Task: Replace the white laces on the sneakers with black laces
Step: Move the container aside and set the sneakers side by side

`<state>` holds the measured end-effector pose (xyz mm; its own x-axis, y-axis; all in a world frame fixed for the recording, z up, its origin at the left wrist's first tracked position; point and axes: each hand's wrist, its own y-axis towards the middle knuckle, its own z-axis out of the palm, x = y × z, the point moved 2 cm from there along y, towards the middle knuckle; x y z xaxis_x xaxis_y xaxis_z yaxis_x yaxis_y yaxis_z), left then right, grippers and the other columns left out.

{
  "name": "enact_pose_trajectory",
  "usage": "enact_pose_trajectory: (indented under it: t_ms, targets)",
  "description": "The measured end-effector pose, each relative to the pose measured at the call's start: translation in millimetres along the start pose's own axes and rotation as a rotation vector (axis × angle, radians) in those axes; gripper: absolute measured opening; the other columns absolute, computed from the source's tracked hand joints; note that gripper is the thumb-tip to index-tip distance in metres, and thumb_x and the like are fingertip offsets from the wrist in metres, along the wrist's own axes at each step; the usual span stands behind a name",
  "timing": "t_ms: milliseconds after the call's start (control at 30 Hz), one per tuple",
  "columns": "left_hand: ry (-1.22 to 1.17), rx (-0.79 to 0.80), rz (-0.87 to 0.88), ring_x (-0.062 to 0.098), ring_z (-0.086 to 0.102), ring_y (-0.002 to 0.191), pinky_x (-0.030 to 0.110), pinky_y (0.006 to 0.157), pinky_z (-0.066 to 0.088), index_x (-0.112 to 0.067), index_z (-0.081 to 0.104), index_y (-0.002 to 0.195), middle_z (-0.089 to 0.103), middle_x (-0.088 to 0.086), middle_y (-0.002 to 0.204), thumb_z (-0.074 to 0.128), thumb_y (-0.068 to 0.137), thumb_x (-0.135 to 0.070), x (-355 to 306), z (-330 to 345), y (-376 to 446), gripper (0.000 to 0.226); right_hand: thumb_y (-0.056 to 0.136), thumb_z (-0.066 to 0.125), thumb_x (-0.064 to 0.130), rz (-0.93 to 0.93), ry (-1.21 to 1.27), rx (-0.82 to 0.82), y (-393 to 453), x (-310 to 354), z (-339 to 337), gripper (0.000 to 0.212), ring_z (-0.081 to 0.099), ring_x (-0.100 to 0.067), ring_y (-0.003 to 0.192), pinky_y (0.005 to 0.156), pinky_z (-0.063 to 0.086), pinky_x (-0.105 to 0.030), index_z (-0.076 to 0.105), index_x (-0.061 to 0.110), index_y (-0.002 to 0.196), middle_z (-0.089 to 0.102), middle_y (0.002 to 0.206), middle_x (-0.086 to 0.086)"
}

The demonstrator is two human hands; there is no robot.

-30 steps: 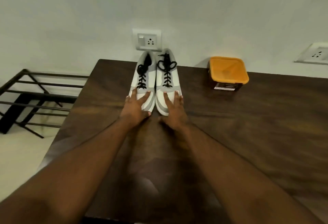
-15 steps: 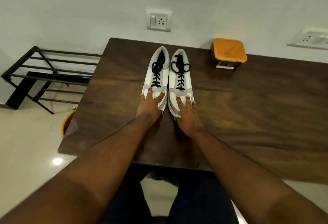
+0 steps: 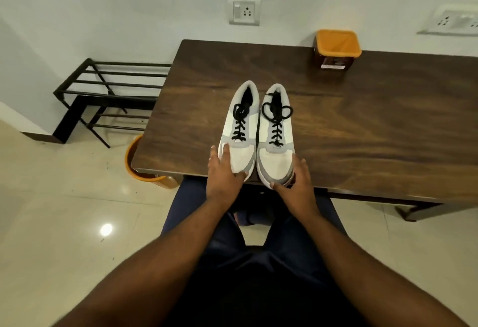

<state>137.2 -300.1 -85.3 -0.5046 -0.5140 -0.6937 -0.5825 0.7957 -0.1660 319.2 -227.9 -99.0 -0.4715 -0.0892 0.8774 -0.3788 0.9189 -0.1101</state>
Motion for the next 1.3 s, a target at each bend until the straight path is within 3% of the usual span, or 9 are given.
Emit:
enact_pose_trajectory:
  t_ms: [200, 300, 400, 467, 667, 833, 967, 1133, 1300]
  targets:
    - [0.136, 0.147, -0.312, 0.04, -0.002, 0.149, 0.056, 0.119, 0.011, -0.019, -0.017, 0.154, -0.014, 0.017, 0.162, 0.066, 0.065, -0.079, -14.7, 9.7, 8.3, 0.136, 0.08, 0.068, 0.004, 0.093, 0.231, 0.124, -1.1, -5.1, 13.1, 0.085, 0.042, -0.01, 0.136, 0.11, 0.041, -0.033, 0.027, 0.024, 0.151, 0.043, 0.148, 0.005]
    - [0.258, 0.229, -0.303, 0.039, -0.001, 0.149, 0.064, 0.114, 0.009, -0.023, -0.02, 0.152, -0.017, 0.013, 0.162, 0.071, 0.059, -0.078, -6.6, -13.6, 41.0, 0.142, 0.087, 0.053, -0.015, 0.119, 0.179, 0.242, 14.1, 0.3, 6.0, 0.079, 0.042, -0.011, 0.131, 0.099, 0.043, -0.016, 0.022, 0.018, 0.152, 0.044, 0.142, 0.003]
    - [0.373, 0.312, -0.249, 0.041, 0.011, 0.147, 0.064, 0.115, 0.017, -0.023, -0.014, 0.154, -0.009, 0.013, 0.163, 0.076, 0.062, -0.071, -1.5, -48.7, 75.2, 0.137, 0.086, 0.058, -0.008, 0.072, 0.011, 0.299, 44.5, 3.3, 3.2, 0.078, 0.042, -0.013, 0.135, 0.11, 0.037, -0.028, 0.026, 0.022, 0.152, 0.046, 0.146, 0.001]
    - [0.466, 0.317, -0.209, 0.041, 0.014, 0.146, 0.067, 0.112, 0.019, -0.023, -0.007, 0.155, -0.003, 0.012, 0.163, 0.074, 0.067, -0.07, -7.3, -58.7, 84.4, 0.129, 0.088, 0.06, -0.001, 0.044, -0.137, 0.281, 61.5, 10.5, 2.8, 0.073, 0.041, -0.015, 0.136, 0.105, 0.03, -0.015, 0.03, 0.021, 0.151, 0.044, 0.147, 0.001]
    - [0.528, 0.343, -0.183, 0.043, -0.012, 0.147, 0.075, 0.108, 0.011, -0.021, -0.022, 0.152, -0.024, 0.011, 0.16, 0.076, 0.058, -0.074, -8.5, -44.1, 81.4, 0.146, 0.089, 0.061, 0.005, -0.02, -0.311, 0.32, 86.9, 17.2, 1.5, 0.062, 0.045, -0.018, 0.133, 0.1, 0.03, -0.016, 0.041, 0.019, 0.146, 0.047, 0.147, -0.002]
    - [0.734, 0.335, -0.12, 0.038, 0.001, 0.149, 0.073, 0.108, 0.007, -0.029, -0.005, 0.156, -0.005, 0.004, 0.164, 0.078, 0.071, -0.057, -13.6, -81.8, 123.8, 0.122, 0.089, 0.059, 0.0, -0.073, -0.305, 0.215, 118.5, 30.9, -31.0, 0.048, 0.051, -0.022, 0.127, 0.098, 0.033, -0.016, 0.054, 0.01, 0.136, 0.056, 0.137, -0.007]
    - [0.74, 0.061, -0.042, 0.037, 0.015, 0.146, 0.062, 0.113, 0.022, -0.029, 0.016, 0.153, 0.009, 0.008, 0.163, 0.06, 0.092, -0.027, -21.7, -77.6, 130.5, 0.075, 0.089, 0.063, 0.004, -0.12, -0.317, 0.186, 145.3, 47.5, -49.6, 0.037, 0.06, -0.019, 0.115, 0.093, 0.039, -0.017, 0.063, 0.008, 0.125, 0.065, 0.124, -0.007]
    - [0.561, 0.093, 0.028, 0.034, 0.027, 0.141, 0.054, 0.11, 0.031, -0.025, 0.015, 0.153, 0.022, 0.008, 0.158, 0.071, 0.08, -0.051, -12.7, -40.1, 123.4, 0.096, 0.081, 0.071, 0.004, -0.248, -0.35, 0.097, 177.2, 67.7, -56.6, 0.013, 0.058, -0.025, 0.097, 0.072, 0.032, -0.019, 0.067, 0.005, 0.094, 0.064, 0.099, -0.008]
    - [0.743, -0.025, 0.042, 0.034, 0.028, 0.142, 0.054, 0.116, 0.02, -0.027, 0.017, 0.154, 0.024, 0.01, 0.158, 0.054, 0.096, -0.028, -7.0, -62.6, 161.7, 0.069, 0.076, 0.08, 0.015, -0.202, -0.343, 0.334, 202.0, 93.0, -48.7, 0.032, 0.06, -0.01, 0.093, 0.084, 0.046, -0.026, 0.067, 0.013, 0.106, 0.068, 0.101, 0.001]
